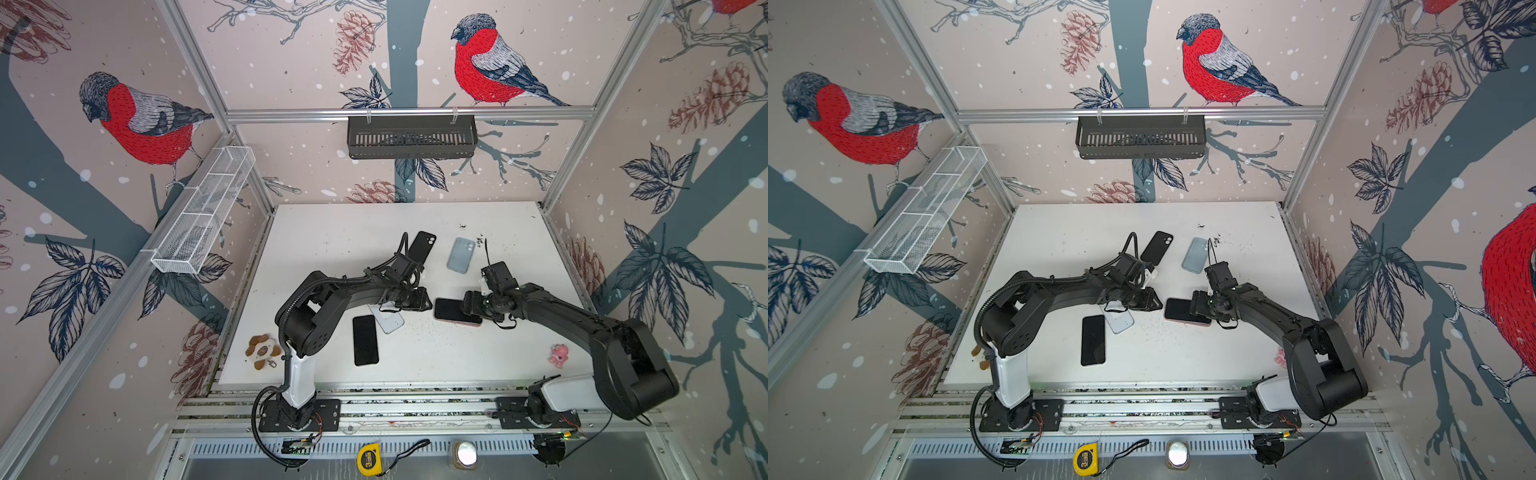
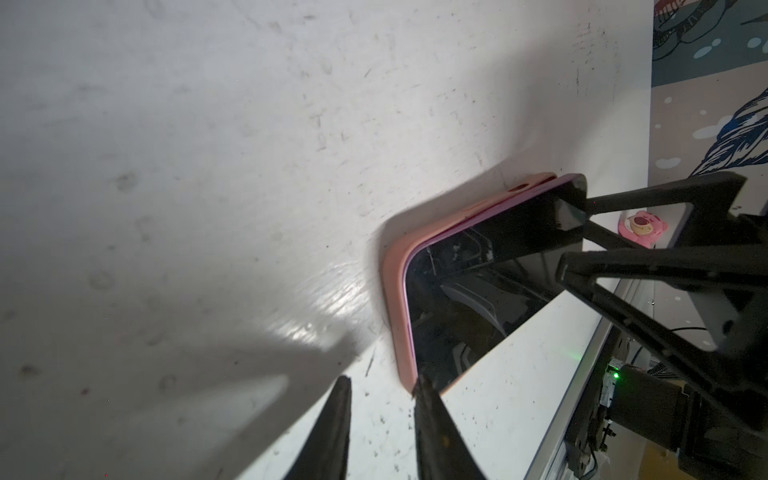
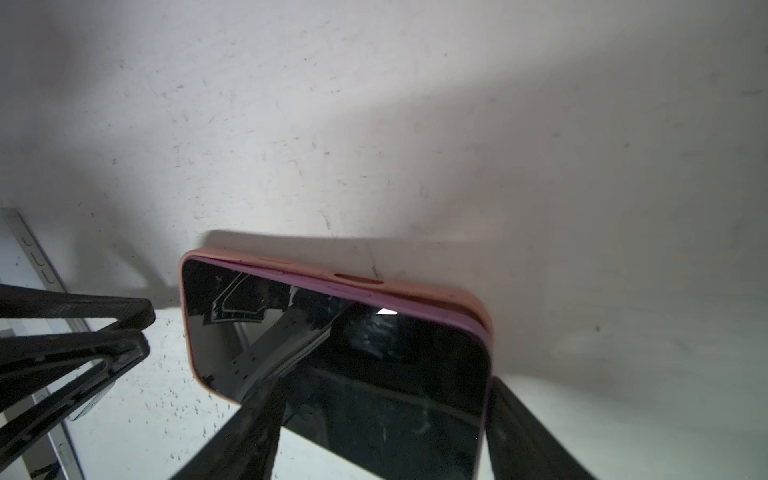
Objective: Put the phone into the phone case
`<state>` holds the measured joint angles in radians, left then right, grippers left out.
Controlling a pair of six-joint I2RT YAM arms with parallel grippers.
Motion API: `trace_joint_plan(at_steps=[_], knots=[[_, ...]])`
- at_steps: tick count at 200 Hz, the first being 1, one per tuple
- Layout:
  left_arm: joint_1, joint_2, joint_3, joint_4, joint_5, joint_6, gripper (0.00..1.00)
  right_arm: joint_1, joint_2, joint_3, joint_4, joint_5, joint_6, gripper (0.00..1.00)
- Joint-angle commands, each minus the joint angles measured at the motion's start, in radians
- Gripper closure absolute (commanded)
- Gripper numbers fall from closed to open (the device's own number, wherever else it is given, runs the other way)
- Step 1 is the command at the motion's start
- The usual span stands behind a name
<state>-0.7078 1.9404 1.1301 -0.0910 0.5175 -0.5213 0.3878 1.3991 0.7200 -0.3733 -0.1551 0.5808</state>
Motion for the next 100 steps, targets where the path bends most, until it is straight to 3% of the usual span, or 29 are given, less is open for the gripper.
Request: trace_joint_plan(at_steps=[1, 67, 100], knots=[[0.001, -0.001, 0.014, 0.013, 0.008, -0.003, 0.71, 0.012, 0.000, 0.039, -0.055, 0.059, 0.017, 0.24], [-0.003, -0.001, 0.014, 0.019, 0.013, -0.010, 0.72, 0.017, 0.001, 0.047, -0.063, 0.042, 0.008, 0.25], [-0.012, 0.004, 0.014, 0.025, 0.013, -0.015, 0.71, -0.042, -0.059, -0.007, -0.060, 0.016, -0.037, 0.29]])
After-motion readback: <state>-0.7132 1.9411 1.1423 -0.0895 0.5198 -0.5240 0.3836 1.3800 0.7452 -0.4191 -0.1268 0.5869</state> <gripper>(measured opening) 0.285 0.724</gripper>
